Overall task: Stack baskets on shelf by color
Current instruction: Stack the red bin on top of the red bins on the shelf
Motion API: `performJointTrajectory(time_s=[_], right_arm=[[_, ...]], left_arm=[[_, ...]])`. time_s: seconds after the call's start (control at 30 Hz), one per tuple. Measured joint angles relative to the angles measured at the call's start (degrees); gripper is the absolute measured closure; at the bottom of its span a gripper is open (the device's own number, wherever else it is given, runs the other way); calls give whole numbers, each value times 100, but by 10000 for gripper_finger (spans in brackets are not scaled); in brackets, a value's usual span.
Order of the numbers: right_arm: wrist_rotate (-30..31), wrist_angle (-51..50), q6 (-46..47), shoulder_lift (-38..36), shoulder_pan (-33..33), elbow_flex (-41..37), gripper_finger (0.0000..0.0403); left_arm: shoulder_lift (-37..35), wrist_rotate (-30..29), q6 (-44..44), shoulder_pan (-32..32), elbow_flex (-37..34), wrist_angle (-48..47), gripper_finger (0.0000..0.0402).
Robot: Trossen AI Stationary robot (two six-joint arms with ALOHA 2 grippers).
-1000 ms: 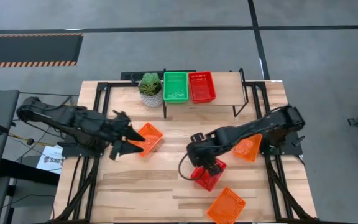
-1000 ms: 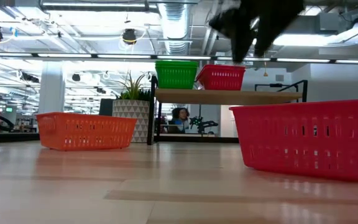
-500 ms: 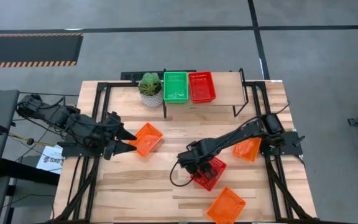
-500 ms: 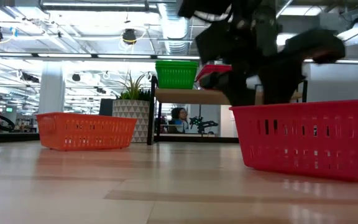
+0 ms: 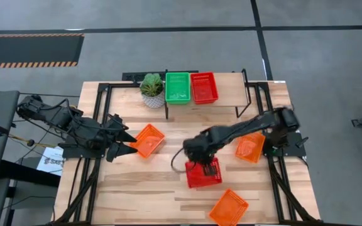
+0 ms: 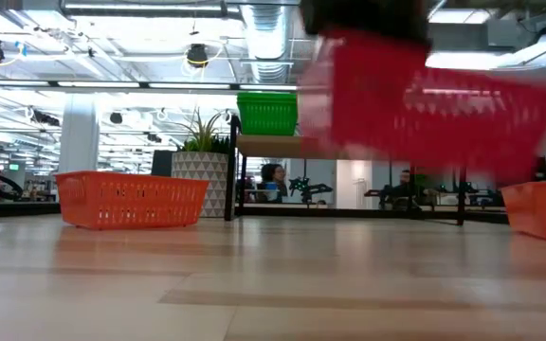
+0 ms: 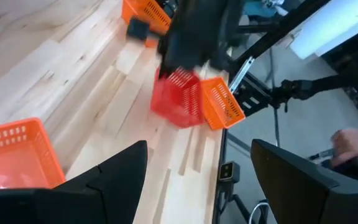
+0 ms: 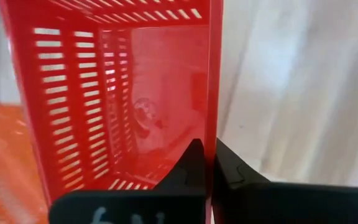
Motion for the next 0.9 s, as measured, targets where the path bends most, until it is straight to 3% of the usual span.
performJointTrajectory(time_s=[0.17,0.23,0.47,0.63,0.77,0.9], right_arm=[[-730,-67,1142,-1391,-526,8,398],[-699,-75,1664,-2022,-803,9,398],[641,-646,3546,-3706,-2395,13,398],[742,-1093,3807,-4099,-3999,13,398],[188,-868,3497,-4019,-5046,4,399],[-563,-349,3502,-3643,-5600,9,399]], left_arm=[[0,2,-6,0,0,-73,128],[0,2,-6,0,0,-141,128],[0,-65,-3,0,0,-262,128],[0,-116,-111,0,0,-259,128],[-2,-118,-176,0,0,-256,128],[-2,-140,-250,0,0,-256,128]])
